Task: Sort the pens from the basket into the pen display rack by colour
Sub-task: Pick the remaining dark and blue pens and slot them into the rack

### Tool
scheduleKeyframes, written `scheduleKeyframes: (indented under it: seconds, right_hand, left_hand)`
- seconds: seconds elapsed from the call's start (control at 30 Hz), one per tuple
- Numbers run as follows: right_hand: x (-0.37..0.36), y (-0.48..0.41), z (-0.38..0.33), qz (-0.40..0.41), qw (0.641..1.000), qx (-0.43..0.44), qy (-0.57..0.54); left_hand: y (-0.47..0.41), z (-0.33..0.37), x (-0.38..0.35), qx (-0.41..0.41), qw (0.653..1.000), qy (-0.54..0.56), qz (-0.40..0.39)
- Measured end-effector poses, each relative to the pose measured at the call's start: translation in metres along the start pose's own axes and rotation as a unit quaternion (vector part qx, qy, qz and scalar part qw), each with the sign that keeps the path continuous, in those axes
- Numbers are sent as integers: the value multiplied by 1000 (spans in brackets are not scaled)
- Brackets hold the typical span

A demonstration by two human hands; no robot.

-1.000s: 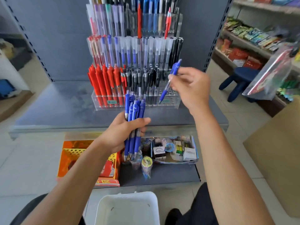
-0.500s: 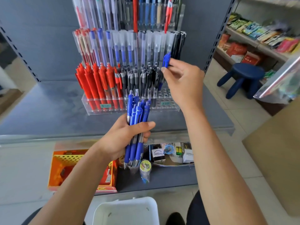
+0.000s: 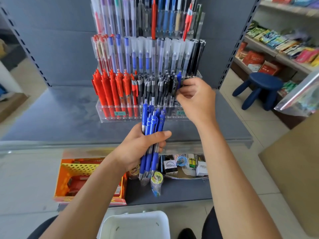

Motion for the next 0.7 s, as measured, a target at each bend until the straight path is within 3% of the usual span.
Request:
scheduleKeyframes:
  seconds: [0.1,0.23,0.3,0.53,0.7]
  right_hand:
    - [9,15,-4,-10,1000,-3,-20]
    - [-7,40,-7,-229,972,-17,-44]
    - [-12,47,-8,-261,964,-15,-55]
    - [-14,49,-12,-249,962,-32,-112]
    - [-11,41,-9,-179,963,-105,-171]
  left_hand:
    - [-1,0,-1,-11,1000,1,14]
    - [-1,-1,-3,-21,999,2,25]
    - [-1,0,-4,-26,999,7,18]
    - [-1,-1,-5,-26,998,37,33]
    - [0,-4,-3,-15,999,17,33]
Point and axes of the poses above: each hand's wrist, its own y-axis away from the middle knuckle, its own x-axis out of the back of the hand, z = x × y, the point moved 5 cm from there along -y, towards the middle knuckle, and after that the axes turned 6 degrees about y, right-handed, at the moved point
